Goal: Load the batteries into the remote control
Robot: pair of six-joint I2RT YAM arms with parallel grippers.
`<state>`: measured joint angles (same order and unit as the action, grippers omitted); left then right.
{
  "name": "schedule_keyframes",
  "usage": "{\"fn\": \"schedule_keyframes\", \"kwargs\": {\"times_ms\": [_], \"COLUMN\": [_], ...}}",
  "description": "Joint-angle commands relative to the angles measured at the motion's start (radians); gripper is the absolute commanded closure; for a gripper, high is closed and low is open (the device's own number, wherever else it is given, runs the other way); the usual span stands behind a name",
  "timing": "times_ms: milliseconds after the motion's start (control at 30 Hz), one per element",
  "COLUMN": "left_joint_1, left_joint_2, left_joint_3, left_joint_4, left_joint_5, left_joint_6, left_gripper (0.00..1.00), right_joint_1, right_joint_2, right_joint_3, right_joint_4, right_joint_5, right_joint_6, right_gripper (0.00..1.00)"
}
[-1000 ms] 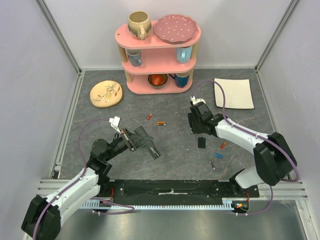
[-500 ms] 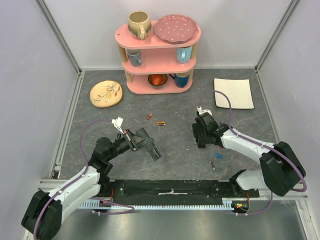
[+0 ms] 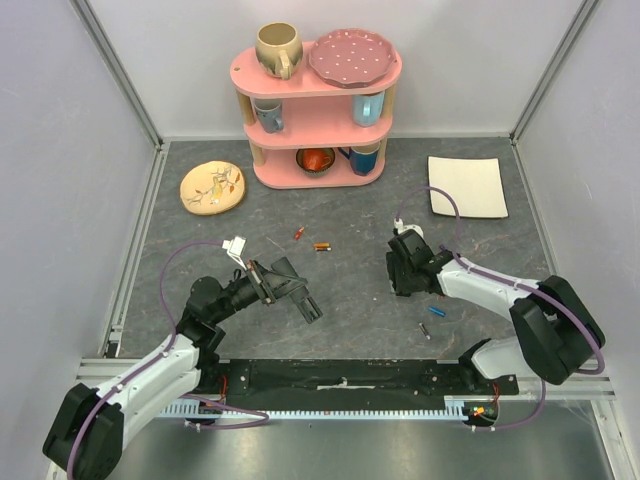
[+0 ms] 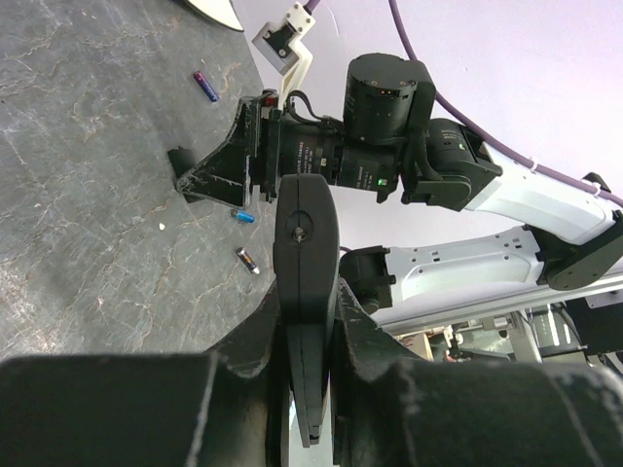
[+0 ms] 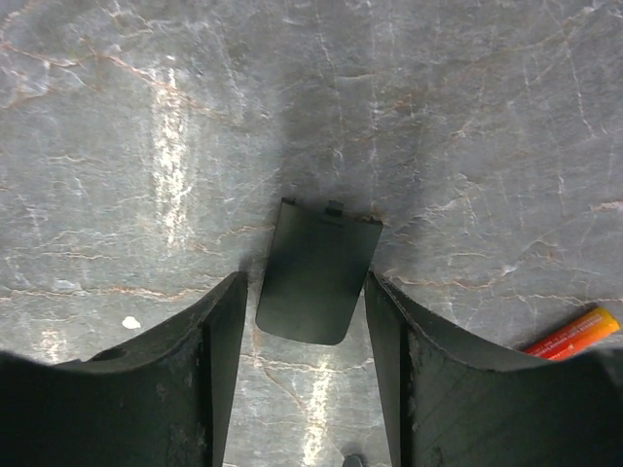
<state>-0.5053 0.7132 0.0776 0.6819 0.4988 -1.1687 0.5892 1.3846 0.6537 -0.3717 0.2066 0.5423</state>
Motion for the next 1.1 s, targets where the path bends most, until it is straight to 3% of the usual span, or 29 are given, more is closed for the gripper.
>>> {"fn": "schedule_keyframes", "kwargs": {"times_ms": [0, 300, 667, 867, 1067], "left_joint_1": [0.005, 0.005, 0.005, 0.005, 0.005], "left_joint_2": [-0.020, -0.014, -0.011, -0.021, -0.049], "left_joint_3": [-0.001, 0.007, 0.016, 0.010, -0.024], "left_joint_4": [0.015, 0.008, -0.008, -0.019, -0.012], "left_joint_5": [-0.016, -0.014, -0.023, -0.042, -0.108], "left_joint_6": [0.032, 0.044, 0.053, 0.089, 0.101], "left_gripper": [0.98, 0.98, 0.98, 0.98, 0.94], "right_joint_1": [0.000, 0.001, -0.005, -0.005, -0.003], "right_joint_2": [0.024, 0.070, 0.171, 0.012, -0.142], "right_joint_3": [-0.009, 0.015, 0.116, 0.124, 0.124], "right_joint_4": [0.036, 0.060, 0.076, 0.018, -0.033], "right_joint_5": [0.002, 0.008, 0.024, 0.043, 0.063], "right_joint_6": [0.010, 0.002, -0.030, -0.031, -0.053], "right_gripper": [0.42, 0.50, 0.51, 0.29, 0.20]}}
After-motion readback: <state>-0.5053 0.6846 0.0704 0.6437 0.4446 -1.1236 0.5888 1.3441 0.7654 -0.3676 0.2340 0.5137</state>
